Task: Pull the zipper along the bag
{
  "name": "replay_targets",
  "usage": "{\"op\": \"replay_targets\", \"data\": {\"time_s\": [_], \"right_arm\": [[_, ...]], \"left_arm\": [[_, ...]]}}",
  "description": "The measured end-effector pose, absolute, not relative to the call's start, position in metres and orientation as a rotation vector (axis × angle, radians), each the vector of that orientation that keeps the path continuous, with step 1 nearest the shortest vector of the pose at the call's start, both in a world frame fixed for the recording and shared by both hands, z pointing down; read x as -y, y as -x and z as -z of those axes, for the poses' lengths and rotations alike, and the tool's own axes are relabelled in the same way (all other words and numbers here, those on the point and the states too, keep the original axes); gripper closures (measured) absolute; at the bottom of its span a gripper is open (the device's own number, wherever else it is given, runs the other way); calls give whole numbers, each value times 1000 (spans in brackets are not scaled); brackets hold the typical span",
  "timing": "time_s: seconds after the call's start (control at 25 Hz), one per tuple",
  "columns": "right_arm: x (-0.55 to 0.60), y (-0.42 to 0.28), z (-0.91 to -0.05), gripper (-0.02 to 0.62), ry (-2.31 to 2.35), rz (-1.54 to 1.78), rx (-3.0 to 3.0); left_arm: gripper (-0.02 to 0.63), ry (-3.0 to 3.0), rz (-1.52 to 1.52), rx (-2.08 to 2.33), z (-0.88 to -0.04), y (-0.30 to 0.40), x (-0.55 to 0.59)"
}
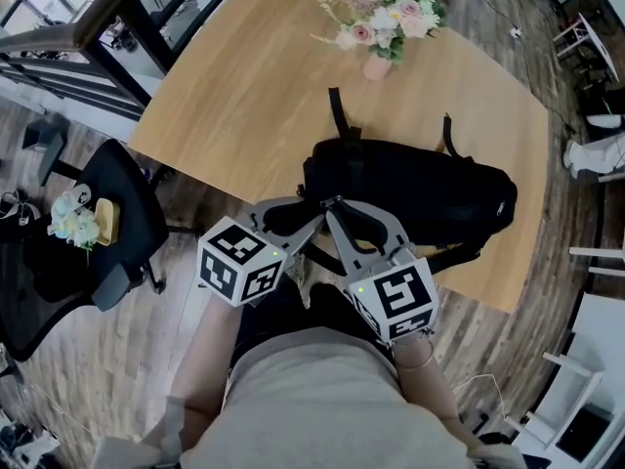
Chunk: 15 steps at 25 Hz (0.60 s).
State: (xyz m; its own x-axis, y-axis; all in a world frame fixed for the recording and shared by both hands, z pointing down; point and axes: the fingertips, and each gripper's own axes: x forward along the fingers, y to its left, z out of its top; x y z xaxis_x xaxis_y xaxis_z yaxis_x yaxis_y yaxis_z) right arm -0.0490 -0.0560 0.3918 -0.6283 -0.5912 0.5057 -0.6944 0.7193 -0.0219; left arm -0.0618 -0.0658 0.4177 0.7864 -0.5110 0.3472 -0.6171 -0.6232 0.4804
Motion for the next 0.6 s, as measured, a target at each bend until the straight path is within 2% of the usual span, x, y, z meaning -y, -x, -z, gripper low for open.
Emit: {"op": "replay_targets", "data": {"time_s": [0.6], "right_arm": [[64, 52, -398, 518, -915, -597, 2536]], "left_arm": [[506, -2545, -241, 711, -401, 63, 65]]}}
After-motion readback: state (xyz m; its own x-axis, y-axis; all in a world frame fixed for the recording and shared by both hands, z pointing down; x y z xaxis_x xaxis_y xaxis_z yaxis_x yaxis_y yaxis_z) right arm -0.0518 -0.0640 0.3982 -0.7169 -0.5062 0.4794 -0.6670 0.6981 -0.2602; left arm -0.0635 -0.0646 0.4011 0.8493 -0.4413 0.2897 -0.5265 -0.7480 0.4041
